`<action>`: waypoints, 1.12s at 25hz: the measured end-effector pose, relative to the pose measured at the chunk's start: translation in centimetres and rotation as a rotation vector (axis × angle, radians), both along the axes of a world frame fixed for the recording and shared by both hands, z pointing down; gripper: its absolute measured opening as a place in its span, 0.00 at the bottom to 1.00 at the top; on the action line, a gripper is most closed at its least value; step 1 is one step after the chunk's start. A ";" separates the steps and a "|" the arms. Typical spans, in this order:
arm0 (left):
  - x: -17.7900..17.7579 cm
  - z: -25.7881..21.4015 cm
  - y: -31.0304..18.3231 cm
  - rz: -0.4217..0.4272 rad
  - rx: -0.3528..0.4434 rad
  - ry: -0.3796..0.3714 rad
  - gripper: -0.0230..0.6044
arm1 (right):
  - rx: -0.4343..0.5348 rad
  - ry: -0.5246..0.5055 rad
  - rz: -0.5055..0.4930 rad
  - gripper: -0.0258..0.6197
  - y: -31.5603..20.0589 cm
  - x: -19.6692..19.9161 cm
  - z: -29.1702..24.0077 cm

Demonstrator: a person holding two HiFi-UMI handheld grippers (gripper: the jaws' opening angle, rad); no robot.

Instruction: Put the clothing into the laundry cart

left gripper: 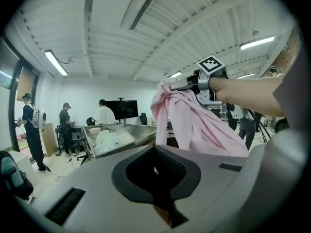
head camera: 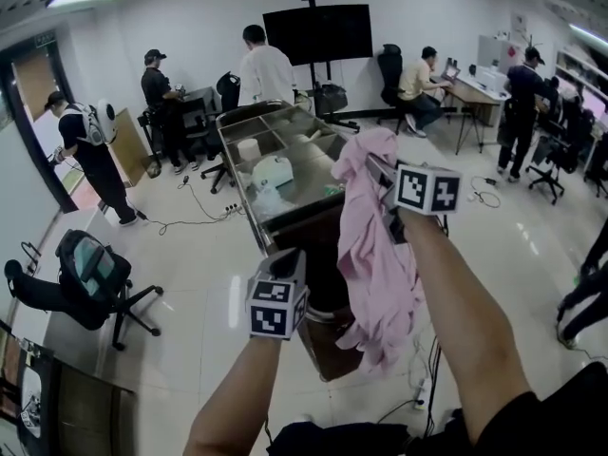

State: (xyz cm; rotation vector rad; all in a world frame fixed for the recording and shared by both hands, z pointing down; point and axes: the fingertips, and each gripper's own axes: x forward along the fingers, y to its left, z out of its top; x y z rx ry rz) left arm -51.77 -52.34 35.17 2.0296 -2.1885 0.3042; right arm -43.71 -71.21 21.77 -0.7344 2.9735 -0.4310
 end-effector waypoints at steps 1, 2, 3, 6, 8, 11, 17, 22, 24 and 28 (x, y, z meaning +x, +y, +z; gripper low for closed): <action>-0.1 0.0 -0.6 0.007 -0.001 0.005 0.04 | -0.008 0.008 0.006 0.23 -0.7 -0.3 0.5; -0.2 0.1 -1.1 0.016 -0.003 0.007 0.04 | -0.018 0.016 0.014 0.23 -1.3 -0.5 0.9; -0.2 0.1 -1.6 0.026 -0.007 0.005 0.04 | -0.028 0.026 0.024 0.24 -1.8 -0.7 1.4; -0.2 0.2 -2.8 0.058 -0.021 -0.002 0.04 | -0.057 0.079 0.065 0.26 -2.9 -0.9 3.5; -0.2 0.3 -3.5 0.076 -0.026 -0.005 0.04 | -0.069 0.146 0.077 0.35 -3.3 -1.0 5.3; 0.0 0.7 -4.3 0.097 -0.033 -0.006 0.04 | -0.098 0.245 0.070 0.48 -3.7 -1.3 8.3; 1.0 1.7 -4.9 0.132 -0.050 0.004 0.04 | -0.125 0.242 0.063 0.48 -3.3 -0.1 9.5; 1.5 1.9 -5.2 0.139 -0.047 0.016 0.04 | -0.113 0.198 0.034 0.48 -1.1 0.8 9.0; 2.0 1.5 -5.0 0.142 -0.038 0.018 0.04 | -0.112 0.185 0.021 0.47 -0.1 1.5 8.8; 3.0 0.8 -4.5 0.152 -0.023 0.016 0.04 | -0.094 0.137 0.000 0.40 2.0 3.3 7.7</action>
